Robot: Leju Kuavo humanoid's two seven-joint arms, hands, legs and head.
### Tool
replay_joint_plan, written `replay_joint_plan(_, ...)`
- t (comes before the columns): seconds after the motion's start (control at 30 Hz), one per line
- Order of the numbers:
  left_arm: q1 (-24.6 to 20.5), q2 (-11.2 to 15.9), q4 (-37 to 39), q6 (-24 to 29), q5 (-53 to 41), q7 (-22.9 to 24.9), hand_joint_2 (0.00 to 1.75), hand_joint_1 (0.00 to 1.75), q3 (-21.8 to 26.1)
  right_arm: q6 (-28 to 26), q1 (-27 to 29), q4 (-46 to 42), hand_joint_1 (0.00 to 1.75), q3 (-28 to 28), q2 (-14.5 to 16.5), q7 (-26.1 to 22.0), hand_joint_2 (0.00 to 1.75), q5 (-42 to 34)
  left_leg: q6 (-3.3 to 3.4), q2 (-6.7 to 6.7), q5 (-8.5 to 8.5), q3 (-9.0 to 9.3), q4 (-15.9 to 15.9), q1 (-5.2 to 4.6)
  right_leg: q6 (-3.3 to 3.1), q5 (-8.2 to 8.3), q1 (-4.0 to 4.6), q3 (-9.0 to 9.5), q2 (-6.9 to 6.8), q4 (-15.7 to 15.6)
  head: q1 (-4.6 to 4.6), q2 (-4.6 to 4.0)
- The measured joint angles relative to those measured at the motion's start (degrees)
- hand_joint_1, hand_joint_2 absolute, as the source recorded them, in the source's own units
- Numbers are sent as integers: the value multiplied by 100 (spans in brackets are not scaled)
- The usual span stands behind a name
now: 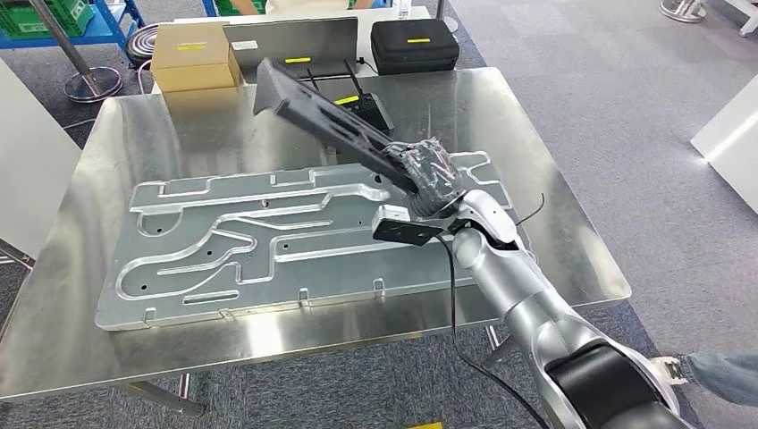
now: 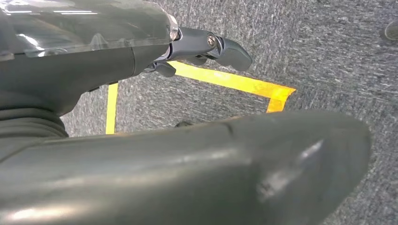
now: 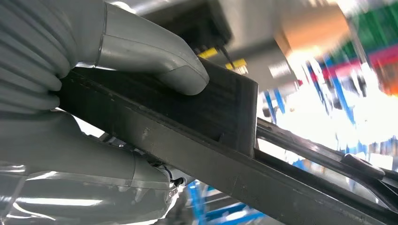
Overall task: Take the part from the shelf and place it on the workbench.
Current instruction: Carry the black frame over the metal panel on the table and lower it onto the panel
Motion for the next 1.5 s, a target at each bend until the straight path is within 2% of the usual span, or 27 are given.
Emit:
replay_joint_plan(0.07, -2, -11, 0, 2, -13, -1, 0, 0, 0, 0, -156, 191, 175, 195, 95, 135, 175, 410, -29, -7, -20, 21, 5, -2, -44, 427, 5, 364, -6, -807, 1, 0)
replay_joint_plan(0.13, -7, -21, 0, 1, -34, -4, 0, 0, 0, -1, -326, 355, 175, 370, 216, 259, 175, 708, -74, -5, -33, 6, 19, -19, -97, 640, 34, 625, -4, -1413, 1, 0)
replay_joint_plan(0.2, -11, -26, 0, 1, -62, -13, 0, 0, 0, 17, -483, 488, 175, 516, 318, 371, 175, 921, -128, -3, -33, -17, 15, -27, -141, 637, 65, 653, -1, -1527, 0, 0)
replay_joint_plan(0.3, -2, -43, 1, -3, -87, -29, 0, 0, 0, 196, -697, 619, 175, 645, 441, 483, 175, 1069, -217, 0, -144, -79, 152, -18, -237, 653, 26, 679, -12, -1585, 0, 0)
replay_joint_plan(0.33, -2, -47, 1, -4, -95, -36, 0, 0, 0, 306, -776, 661, 175, 674, 485, 498, 175, 1079, -243, 3, -278, -186, 389, -14, -270, 660, 11, 693, -15, -1605, 0, 0)
replay_joint_plan(0.4, -4, -50, 2, -9, -116, -54, 0, 0, -1, 572, -908, 782, 175, 751, 573, 501, 175, 1107, -287, 7, -628, -557, 1165, -3, -310, 649, 16, 709, -13, -1610, 0, 0)
replay_joint_plan(0.43, -4, -50, 2, -17, -129, -68, 0, 0, -1, 689, -944, 862, 175, 795, 608, 489, 175, 1129, -304, 7, -741, -750, 1532, 0, -313, 638, 19, 723, -11, -1609, 0, 0)
replay_joint_plan(0.47, -1, -52, 2, -27, -146, -83, 0, 0, -2, 793, -963, 958, 175, 844, 640, 477, 175, 1160, -315, 7, -755, -873, 1735, 2, -312, 624, 21, 741, -11, -1606, 0, 0)
replay_joint_plan(0.5, 3, -54, 2, -38, -163, -111, 0, 0, -3, 896, -974, 1067, 175, 892, 672, 466, 175, 1194, -321, 8, -645, -882, 1697, 6, -306, 605, 20, 765, -11, -1601, 0, 0)
replay_joint_plan(0.53, 6, -56, 2, -47, -181, -147, 0, 0, -4, 991, -983, 1177, 175, 939, 703, 460, 175, 1227, -320, 10, -439, -777, 1424, 12, -294, 581, 18, 793, -11, -1592, 0, 0)
replay_joint_plan(0.6, 4, -57, 2, -66, -215, -230, 0, 0, -9, 1153, -1007, 1409, 175, 1039, 759, 452, 175, 1286, -307, 11, -24, -403, 596, 21, -253, 520, 28, 838, -11, -1560, 0, 0)
replay_joint_plan(0.63, -2, -58, 2, -83, -231, -264, 0, 0, -12, 1208, -1022, 1520, 175, 1086, 779, 445, 175, 1303, -282, 8, 74, -269, 304, 17, -228, 497, 40, 839, -9, -1538, 0, 0)
replay_joint_plan(0.67, -5, -59, 3, -99, -246, -287, 0, 0, -15, 1244, -1030, 1632, 175, 1135, 794, 433, 175, 1318, -254, 6, 101, -200, 144, 11, -203, 483, 51, 832, -8, -1522, 1, 0)
replay_joint_plan(0.8, 5, -68, 4, -143, -281, -315, 0, 0, -46, 1303, -1029, 1949, 175, 1266, 805, 378, 175, 1338, -116, -1, 77, -189, 92, 9, -99, 410, 51, 794, -11, -1447, 1, 0)
replay_joint_plan(0.87, -8, -72, 4, -148, -302, -322, 0, 0, -67, 1382, -1050, 2065, 175, 1326, 803, 375, 175, 1368, -60, 7, 80, -175, 72, 22, -40, 162, 33, 596, -11, -1018, 1, 0)
replay_joint_plan(0.93, -28, -72, 4, -143, -319, -315, 0, 0, -87, 1508, -1028, 2218, 175, 1431, 792, 393, 175, 1468, -32, 10, 70, -172, 72, 15, -4, -160, 21, 200, -11, -236, 1, 0)
replay_joint_plan(0.97, -37, -72, 4, -134, -324, -302, 0, 0, -98, 1550, -980, 2303, 175, 1499, 783, 417, 175, 1532, -24, 7, 66, -166, 74, 11, 2, -229, 18, 35, -11, 61, 2, 0)
replay_joint_plan(1.0, -43, -72, 4, -122, -325, -284, 0, 0, -108, 1568, -930, 2375, 175, 1561, 775, 445, 175, 1589, -19, 2, 61, -157, 76, 4, -5, -195, 18, -45, -11, 168, 2, 0)
replay_joint_plan(1.03, -45, -72, 4, -110, -326, -268, 0, 0, -114, 1572, -899, 2432, 175, 1615, 768, 472, 175, 1632, -16, -3, 55, -142, 78, -7, -27, -50, 23, -5, -11, 28, 2, 0)
replay_joint_plan(1.1, -50, -86, 5, -98, -325, -246, 0, 0, -119, 1569, -898, 2510, 175, 1697, 763, 513, 175, 1674, -15, -7, 39, -99, 75, -34, -126, 373, 53, 355, -14, -783, 2, 0)
replay_joint_plan(1.13, -57, -100, 6, -96, -325, -243, 0, 0, -123, 1573, -910, 2538, 175, 1730, 763, 526, 175, 1684, -24, -7, 30, -84, 73, -50, -176, 522, 73, 532, -23, -1162, 2, 0)
replay_joint_plan(1.17, -66, -112, 7, -95, -325, -240, 0, 0, -126, 1575, -916, 2563, 175, 1759, 764, 536, 175, 1691, -40, -6, 24, -77, 69, -55, -211, 601, 95, 649, -33, -1415, 2, 0)
replay_joint_plan(1.2, -70, -122, 8, -91, -324, -238, 0, 0, -130, 1578, -919, 2583, 175, 1784, 765, 540, 175, 1699, -62, -5, 20, -73, 63, -52, -230, 607, 112, 691, -41, -1512, 2, 0)
replay_joint_plan(1.3, -69, -122, 9, -63, -305, -242, 0, 0, -136, 1588, -934, 2621, 175, 1855, 775, 566, 175, 1750, -144, -1, 0, -46, 57, -56, -260, 654, 89, 745, -48, -1607, 4, 0)
replay_joint_plan(1.37, -68, -125, 9, -49, -279, -255, 0, 0, -136, 1593, -936, 2648, 175, 1912, 796, 602, 175, 1793, -189, 2, -218, -159, 370, -57, -290, 703, 40, 802, -65, -1697, 2, 0)
replay_joint_plan(1.47, -48, -118, 9, -45, -246, -279, 0, 0, -136, 1573, -920, 2692, 175, 1978, 834, 666, 175, 1839, -266, 5, -757, -624, 1442, -7, -303, 715, 26, 806, -80, -1712, 1, 0)
replay_joint_plan(1.5, -36, -114, 9, -46, -241, -285, 44, 0, -136, 1564, -915, 2705, 131, 1996, 840, 678, 131, 1845, -292, 6, -796, -696, 1621, 12, -299, 715, 20, 806, -80, -1708, 2, 0)
